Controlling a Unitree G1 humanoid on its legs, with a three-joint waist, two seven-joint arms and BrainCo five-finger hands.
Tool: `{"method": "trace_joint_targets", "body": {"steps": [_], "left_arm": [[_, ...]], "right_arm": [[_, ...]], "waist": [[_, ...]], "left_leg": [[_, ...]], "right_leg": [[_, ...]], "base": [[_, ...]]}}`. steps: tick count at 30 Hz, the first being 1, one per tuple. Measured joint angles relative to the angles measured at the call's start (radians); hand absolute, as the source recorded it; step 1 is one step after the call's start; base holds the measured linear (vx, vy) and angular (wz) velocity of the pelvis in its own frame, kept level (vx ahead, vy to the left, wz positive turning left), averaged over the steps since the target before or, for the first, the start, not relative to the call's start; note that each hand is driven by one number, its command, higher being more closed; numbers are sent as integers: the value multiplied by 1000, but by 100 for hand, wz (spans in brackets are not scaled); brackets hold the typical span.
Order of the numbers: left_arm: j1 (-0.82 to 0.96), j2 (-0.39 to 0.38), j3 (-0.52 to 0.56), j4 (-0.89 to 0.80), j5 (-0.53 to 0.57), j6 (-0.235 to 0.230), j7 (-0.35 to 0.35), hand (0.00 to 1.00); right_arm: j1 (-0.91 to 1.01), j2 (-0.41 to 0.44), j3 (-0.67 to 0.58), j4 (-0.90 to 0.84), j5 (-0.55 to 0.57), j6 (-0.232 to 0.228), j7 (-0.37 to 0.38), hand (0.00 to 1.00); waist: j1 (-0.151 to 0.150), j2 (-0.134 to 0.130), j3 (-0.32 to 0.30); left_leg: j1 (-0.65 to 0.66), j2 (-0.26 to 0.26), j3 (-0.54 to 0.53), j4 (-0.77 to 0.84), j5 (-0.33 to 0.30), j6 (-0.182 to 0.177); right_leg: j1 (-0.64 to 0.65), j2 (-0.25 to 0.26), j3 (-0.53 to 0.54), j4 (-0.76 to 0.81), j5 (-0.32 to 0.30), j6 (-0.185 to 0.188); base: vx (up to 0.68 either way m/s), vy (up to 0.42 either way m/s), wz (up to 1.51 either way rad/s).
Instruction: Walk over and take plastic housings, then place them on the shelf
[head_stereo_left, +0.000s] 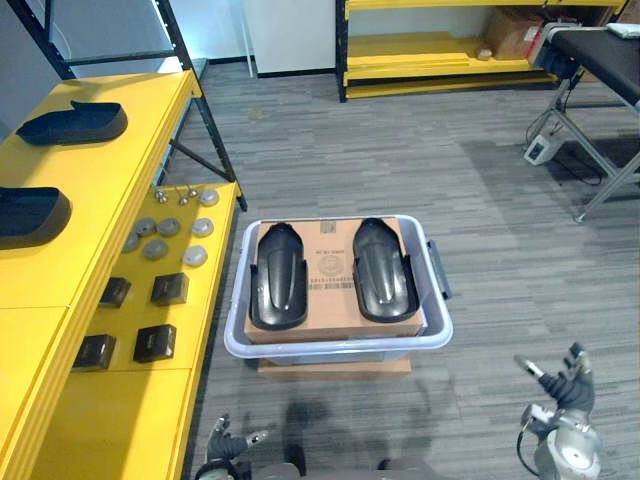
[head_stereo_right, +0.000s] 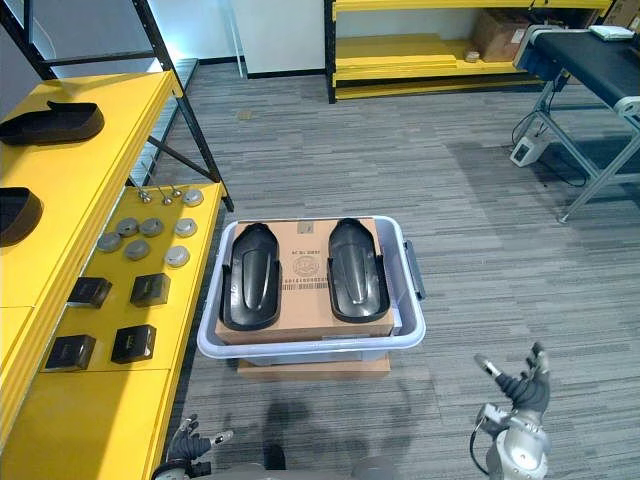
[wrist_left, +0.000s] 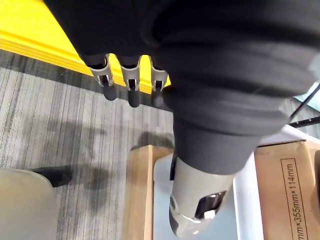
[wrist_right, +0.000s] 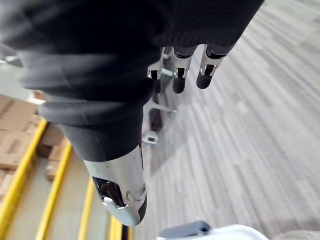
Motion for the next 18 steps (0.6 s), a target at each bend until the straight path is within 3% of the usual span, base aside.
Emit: {"method": "trace_joint_targets", "body": {"steps": [7, 18], "left_arm": [[3, 8, -29, -19, 9, -3, -1, 0], [-29, 7, -84, -49, 6, -28, 23, 0]], "right_arm": [[-152, -53, 142, 93, -108, 2, -4, 0], [-593, -84, 176, 567, -204, 110, -138, 0]], "waist": [[8, 10, 6], [58, 93, 116]], "left_leg": [[-19, -5, -60, -66, 67, 0], [-142, -18, -189, -84, 150, -3]], "right_leg": [[-20, -1, -57, -1, 9, 3], [-95, -11, -187, 29, 13, 3]], "base": [[-70, -14, 26], [-60, -10, 36]]}}
